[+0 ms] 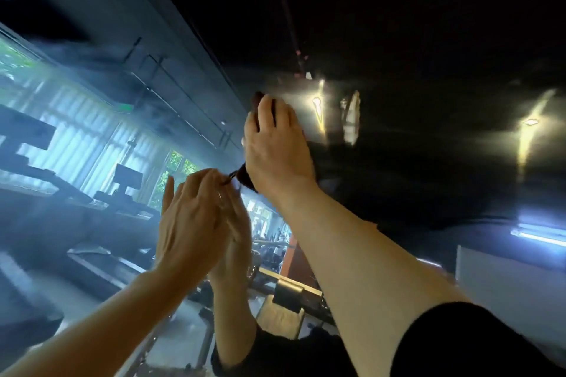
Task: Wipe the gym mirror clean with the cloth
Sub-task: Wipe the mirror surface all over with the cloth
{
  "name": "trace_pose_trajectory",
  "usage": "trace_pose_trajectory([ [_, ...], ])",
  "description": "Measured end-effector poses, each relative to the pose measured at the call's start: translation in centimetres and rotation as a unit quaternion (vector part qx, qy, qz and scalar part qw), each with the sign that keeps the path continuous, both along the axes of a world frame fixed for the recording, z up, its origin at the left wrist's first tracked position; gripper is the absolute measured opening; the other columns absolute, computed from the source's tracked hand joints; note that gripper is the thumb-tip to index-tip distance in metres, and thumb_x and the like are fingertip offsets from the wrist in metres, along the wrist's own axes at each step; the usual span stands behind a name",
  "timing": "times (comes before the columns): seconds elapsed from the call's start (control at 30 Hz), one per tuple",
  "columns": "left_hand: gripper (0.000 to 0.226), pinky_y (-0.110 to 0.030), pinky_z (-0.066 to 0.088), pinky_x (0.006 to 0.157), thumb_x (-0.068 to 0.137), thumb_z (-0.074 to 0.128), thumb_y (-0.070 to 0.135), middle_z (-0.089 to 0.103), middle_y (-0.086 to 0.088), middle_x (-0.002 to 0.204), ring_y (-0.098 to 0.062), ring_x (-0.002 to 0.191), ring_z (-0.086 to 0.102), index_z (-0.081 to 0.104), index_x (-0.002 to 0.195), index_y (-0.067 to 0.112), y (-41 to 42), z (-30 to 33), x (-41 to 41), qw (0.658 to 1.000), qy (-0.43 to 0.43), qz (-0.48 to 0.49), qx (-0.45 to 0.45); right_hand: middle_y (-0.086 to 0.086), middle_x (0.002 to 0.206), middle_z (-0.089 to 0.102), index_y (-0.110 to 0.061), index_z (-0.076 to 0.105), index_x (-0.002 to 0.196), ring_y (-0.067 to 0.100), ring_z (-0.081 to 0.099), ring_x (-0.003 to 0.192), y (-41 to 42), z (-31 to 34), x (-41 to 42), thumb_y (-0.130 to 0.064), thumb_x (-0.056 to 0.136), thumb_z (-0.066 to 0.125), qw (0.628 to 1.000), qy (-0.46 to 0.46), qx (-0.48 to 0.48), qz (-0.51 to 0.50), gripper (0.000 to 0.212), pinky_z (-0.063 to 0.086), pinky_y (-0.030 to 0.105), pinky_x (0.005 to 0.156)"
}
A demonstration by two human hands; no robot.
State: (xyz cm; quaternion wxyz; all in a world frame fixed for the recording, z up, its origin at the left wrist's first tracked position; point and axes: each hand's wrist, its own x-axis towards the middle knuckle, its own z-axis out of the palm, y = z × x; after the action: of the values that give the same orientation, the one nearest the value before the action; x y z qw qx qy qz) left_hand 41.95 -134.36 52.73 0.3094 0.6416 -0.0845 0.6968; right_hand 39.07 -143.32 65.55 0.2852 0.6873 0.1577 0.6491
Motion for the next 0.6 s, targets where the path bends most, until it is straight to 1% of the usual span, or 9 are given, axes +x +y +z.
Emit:
trace_pose_trajectory([
  [0.07, 0.039, -0.058, 0.026, 0.110, 0.081, 0.028, 0.021, 0.066, -0.020, 0.112, -0.038, 0.105, 0.064, 0.043, 0.117, 0.019, 0.6, -0.8, 0.0, 1.000, -0.005, -0.002, 0.000, 0.022, 0.160, 0.022, -0.005, 0.037, 0.151, 0.043, 0.024, 0.144, 1.8, -1.6, 1.0, -0.032, 0.107, 0.035, 0.999, 0.039, -0.038, 0.006, 0.051, 0.019, 0.049, 0.123],
  [0.1, 0.038, -0.058, 0.026, 0.109, 0.082, 0.028, 0.021, 0.066, -0.022, 0.112, -0.040, 0.105, 0.064, 0.041, 0.117, 0.019, 0.8, -1.1, 0.0, 1.000, -0.002, -0.003, 0.001, 0.021, 0.161, 0.020, -0.006, 0.035, 0.152, 0.042, 0.021, 0.146, 2.3, -2.2, 1.3, -0.033, 0.108, 0.034, 0.997, 0.056, -0.060, 0.005, 0.052, 0.017, 0.048, 0.123],
  [0.17, 0.041, -0.060, 0.026, 0.110, 0.083, 0.032, 0.013, 0.066, -0.026, 0.113, -0.043, 0.106, 0.065, 0.047, 0.121, 0.010, 1.0, -1.1, -0.2, 1.000, 0.011, -0.001, 0.001, 0.018, 0.162, 0.018, -0.007, 0.031, 0.154, 0.039, 0.017, 0.149, 2.5, -2.8, 1.3, -0.038, 0.107, 0.035, 0.992, 0.076, -0.096, -0.007, 0.056, 0.015, 0.045, 0.124],
  [0.23, 0.044, -0.062, 0.024, 0.113, 0.082, 0.039, 0.005, 0.064, -0.027, 0.119, -0.044, 0.111, 0.062, 0.056, 0.122, -0.002, 0.3, -0.7, -0.8, 0.999, 0.032, -0.006, 0.004, 0.017, 0.162, 0.019, -0.009, 0.032, 0.154, 0.037, 0.016, 0.150, 1.6, -2.8, 0.6, -0.039, 0.106, 0.037, 0.992, 0.079, -0.102, -0.013, 0.056, 0.016, 0.044, 0.125],
  [0.3, 0.041, -0.062, 0.024, 0.113, 0.082, 0.042, 0.004, 0.065, -0.026, 0.118, -0.044, 0.112, 0.063, 0.060, 0.118, -0.004, -1.1, 0.0, -1.6, 0.999, 0.031, -0.013, 0.024, 0.018, 0.162, 0.022, -0.010, 0.035, 0.153, 0.037, 0.019, 0.150, -0.3, -2.7, -0.2, -0.033, 0.107, 0.039, 0.995, 0.070, -0.069, -0.005, 0.052, 0.018, 0.045, 0.124],
  [0.4, 0.042, -0.059, 0.022, 0.114, 0.085, 0.035, 0.013, 0.067, -0.023, 0.112, -0.041, 0.109, 0.063, 0.061, 0.114, -0.001, -4.7, 0.8, -3.1, 0.997, 0.008, -0.023, 0.071, 0.020, 0.159, 0.030, -0.011, 0.043, 0.150, 0.038, 0.027, 0.148, -4.1, -3.3, -1.9, -0.025, 0.106, 0.045, 0.999, 0.029, 0.003, 0.017, 0.047, 0.023, 0.047, 0.122],
  [0.5, 0.045, -0.063, 0.024, 0.114, 0.085, 0.032, 0.019, 0.067, -0.018, 0.110, -0.035, 0.109, 0.061, 0.064, 0.112, 0.002, -8.8, 0.6, -5.2, 0.994, -0.023, -0.051, 0.094, 0.021, 0.153, 0.041, -0.009, 0.053, 0.143, 0.039, 0.037, 0.143, -8.6, -4.3, -3.8, -0.023, 0.100, 0.054, 0.998, -0.006, 0.052, 0.026, 0.044, 0.032, 0.049, 0.119],
  [0.57, 0.042, -0.065, 0.024, 0.115, 0.088, 0.035, 0.022, 0.067, -0.015, 0.109, -0.028, 0.110, 0.058, 0.066, 0.109, 0.004, -11.6, 0.3, -6.7, 0.989, -0.049, -0.069, 0.119, 0.023, 0.154, 0.040, -0.008, 0.053, 0.143, 0.040, 0.036, 0.143, -12.4, -5.1, -5.6, -0.022, 0.099, 0.054, 0.996, -0.020, 0.090, 0.022, 0.046, 0.029, 0.051, 0.119],
  [0.6, 0.040, -0.066, 0.024, 0.115, 0.090, 0.037, 0.024, 0.066, -0.013, 0.113, -0.027, 0.112, 0.058, 0.066, 0.110, 0.006, -12.9, 0.0, -7.3, 0.986, -0.055, -0.076, 0.135, 0.024, 0.154, 0.039, -0.008, 0.052, 0.143, 0.041, 0.035, 0.144, -14.4, -5.7, -6.8, -0.022, 0.099, 0.053, 0.993, -0.033, 0.114, 0.022, 0.046, 0.027, 0.051, 0.119],
])
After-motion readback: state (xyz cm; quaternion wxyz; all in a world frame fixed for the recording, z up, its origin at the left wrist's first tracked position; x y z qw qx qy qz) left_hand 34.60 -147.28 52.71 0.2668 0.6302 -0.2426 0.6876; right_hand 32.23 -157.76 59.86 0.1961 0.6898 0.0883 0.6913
